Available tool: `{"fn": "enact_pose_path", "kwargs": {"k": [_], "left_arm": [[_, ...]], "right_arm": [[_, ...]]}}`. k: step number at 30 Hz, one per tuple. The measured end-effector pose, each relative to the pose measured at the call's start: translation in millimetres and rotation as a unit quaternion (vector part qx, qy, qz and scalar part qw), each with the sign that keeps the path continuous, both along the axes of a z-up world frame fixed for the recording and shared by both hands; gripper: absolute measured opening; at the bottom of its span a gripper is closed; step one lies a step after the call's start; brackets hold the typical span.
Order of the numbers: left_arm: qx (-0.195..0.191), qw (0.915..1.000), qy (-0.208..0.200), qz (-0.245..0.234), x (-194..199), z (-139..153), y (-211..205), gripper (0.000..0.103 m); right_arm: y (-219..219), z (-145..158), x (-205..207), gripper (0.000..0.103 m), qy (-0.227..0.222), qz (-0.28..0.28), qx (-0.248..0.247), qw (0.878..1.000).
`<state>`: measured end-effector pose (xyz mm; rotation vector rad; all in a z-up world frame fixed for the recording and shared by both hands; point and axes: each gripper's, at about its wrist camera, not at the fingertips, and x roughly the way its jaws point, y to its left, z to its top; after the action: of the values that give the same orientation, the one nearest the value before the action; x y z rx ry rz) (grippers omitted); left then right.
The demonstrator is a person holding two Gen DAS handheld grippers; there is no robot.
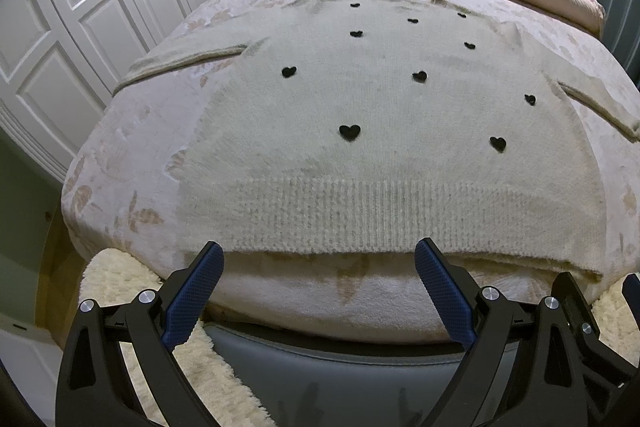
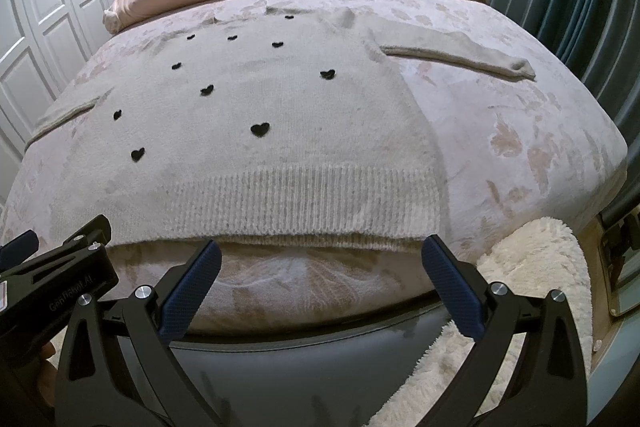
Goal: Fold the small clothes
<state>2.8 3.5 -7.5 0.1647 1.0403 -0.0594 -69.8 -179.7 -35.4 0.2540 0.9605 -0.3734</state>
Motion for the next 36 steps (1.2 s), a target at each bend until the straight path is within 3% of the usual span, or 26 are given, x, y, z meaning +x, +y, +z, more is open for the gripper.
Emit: {"fn": "enact_pose_path", "kwargs": {"k": [5,11,18,24,29,31,32,33,34,36], "left_arm": [[-0.019,0.9995,0.024,-0.001,20,-12,-3,0.096],[-0.046,0.9975,0.047,0.027,61,-23,8,0.096],[-0.085,0.9933,0.053,0.056,106,-30,23,0.096],[-0.092,0.9919,0.050,0.073,141,-35,22,0.095],[-0.089,0.9922,0.048,0.074,162,-39,14,0.095],[-0.089,0.9921,0.046,0.075,168,-41,13,0.095],[-0.092,0.9920,0.044,0.075,171,-41,13,0.095],[-0.094,0.9919,0.043,0.074,174,-42,13,0.095],[-0.095,0.9918,0.042,0.073,176,-42,13,0.094],[-0.099,0.9917,0.039,0.072,181,-42,14,0.093]], "right_arm": [[-27,-11,18,0.098,0.007,0.004,0.027,1.000],[-145,-20,52,0.098,-0.002,-0.078,0.055,0.995],[-327,-40,91,0.098,-0.036,-0.223,0.096,0.969],[-413,-66,120,0.098,-0.063,-0.279,0.139,0.948],[-464,-88,137,0.094,-0.086,-0.333,0.185,0.921],[-471,-85,143,0.058,-0.102,-0.345,0.199,0.912],[-474,-84,150,0.046,-0.104,-0.345,0.214,0.908],[-474,-80,158,0.018,-0.112,-0.344,0.232,0.903],[-474,-73,166,0.011,-0.126,-0.340,0.237,0.901],[-455,-35,189,0.011,-0.180,-0.301,0.220,0.910]]}}
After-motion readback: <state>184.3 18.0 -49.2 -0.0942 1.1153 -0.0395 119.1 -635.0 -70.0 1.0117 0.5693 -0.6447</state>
